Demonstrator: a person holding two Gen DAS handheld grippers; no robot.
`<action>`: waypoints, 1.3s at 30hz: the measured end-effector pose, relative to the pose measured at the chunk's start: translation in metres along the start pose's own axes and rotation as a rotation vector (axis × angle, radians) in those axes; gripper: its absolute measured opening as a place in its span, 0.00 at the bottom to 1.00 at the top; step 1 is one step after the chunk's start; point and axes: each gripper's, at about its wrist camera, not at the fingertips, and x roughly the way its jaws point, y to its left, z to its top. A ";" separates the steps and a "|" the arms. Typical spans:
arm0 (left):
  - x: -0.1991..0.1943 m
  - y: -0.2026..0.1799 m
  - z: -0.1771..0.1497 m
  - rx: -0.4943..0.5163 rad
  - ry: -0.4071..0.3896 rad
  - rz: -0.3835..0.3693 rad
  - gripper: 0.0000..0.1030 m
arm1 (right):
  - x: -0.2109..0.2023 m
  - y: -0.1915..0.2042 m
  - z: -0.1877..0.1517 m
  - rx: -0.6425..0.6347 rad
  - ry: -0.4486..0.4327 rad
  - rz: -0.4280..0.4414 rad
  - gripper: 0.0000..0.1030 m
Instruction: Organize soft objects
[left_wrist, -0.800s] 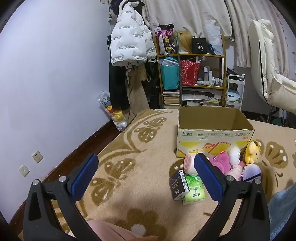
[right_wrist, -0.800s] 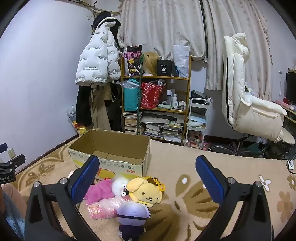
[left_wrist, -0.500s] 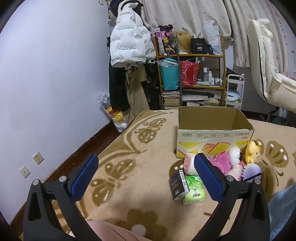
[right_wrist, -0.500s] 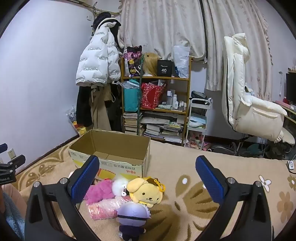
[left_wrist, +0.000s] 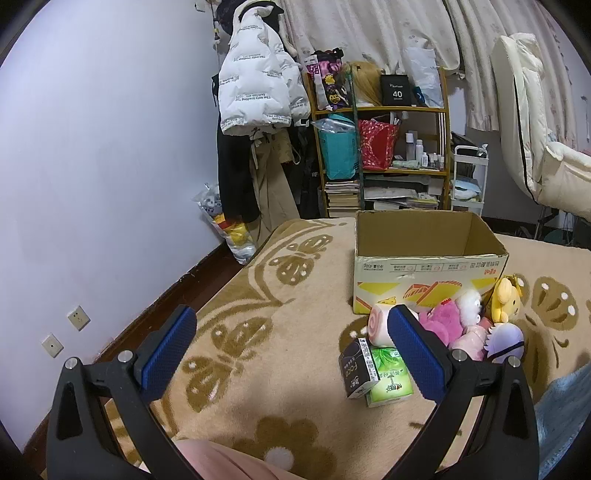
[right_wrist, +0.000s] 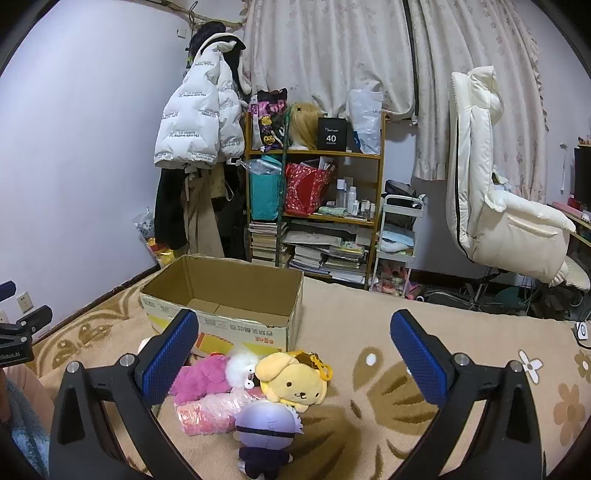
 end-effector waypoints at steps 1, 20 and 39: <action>0.000 0.000 0.000 0.000 0.000 -0.001 0.99 | 0.000 0.001 0.000 -0.001 -0.001 -0.003 1.00; 0.002 -0.003 -0.002 0.011 -0.001 0.002 0.99 | 0.001 -0.001 0.000 0.002 0.002 -0.001 1.00; 0.001 -0.004 -0.003 0.008 -0.001 0.002 0.99 | 0.002 0.000 -0.001 0.000 0.005 -0.001 1.00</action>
